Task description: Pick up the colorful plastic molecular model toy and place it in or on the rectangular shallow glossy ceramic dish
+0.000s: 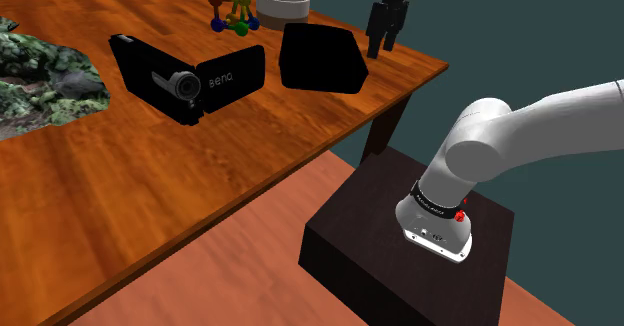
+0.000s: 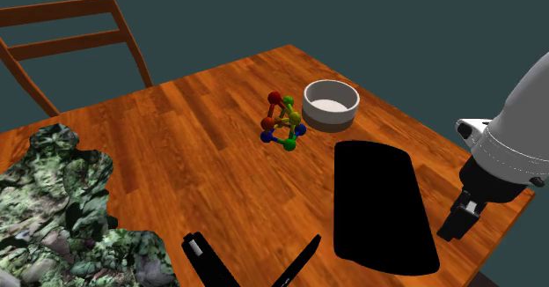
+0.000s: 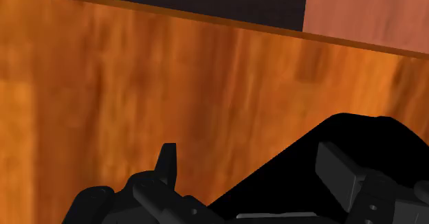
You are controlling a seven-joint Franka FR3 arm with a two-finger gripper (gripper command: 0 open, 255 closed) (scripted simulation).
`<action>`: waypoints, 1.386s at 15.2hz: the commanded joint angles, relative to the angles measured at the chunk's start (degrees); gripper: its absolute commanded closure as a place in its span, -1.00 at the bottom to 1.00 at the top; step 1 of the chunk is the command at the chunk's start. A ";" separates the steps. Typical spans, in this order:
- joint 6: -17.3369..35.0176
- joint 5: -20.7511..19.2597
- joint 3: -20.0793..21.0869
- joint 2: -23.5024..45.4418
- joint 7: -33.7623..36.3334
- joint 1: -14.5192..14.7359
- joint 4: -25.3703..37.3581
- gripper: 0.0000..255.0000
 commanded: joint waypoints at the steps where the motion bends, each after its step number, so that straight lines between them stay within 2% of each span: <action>1: 0.00 0.00 0.00 0.00 0.00 0.00 0.00 -1.00; 11: 12.29 -1.45 1.07 18.93 -2.39 1.11 12.19 -1.00; 21: 18.08 -3.51 2.44 37.61 -3.82 1.88 30.65 -1.00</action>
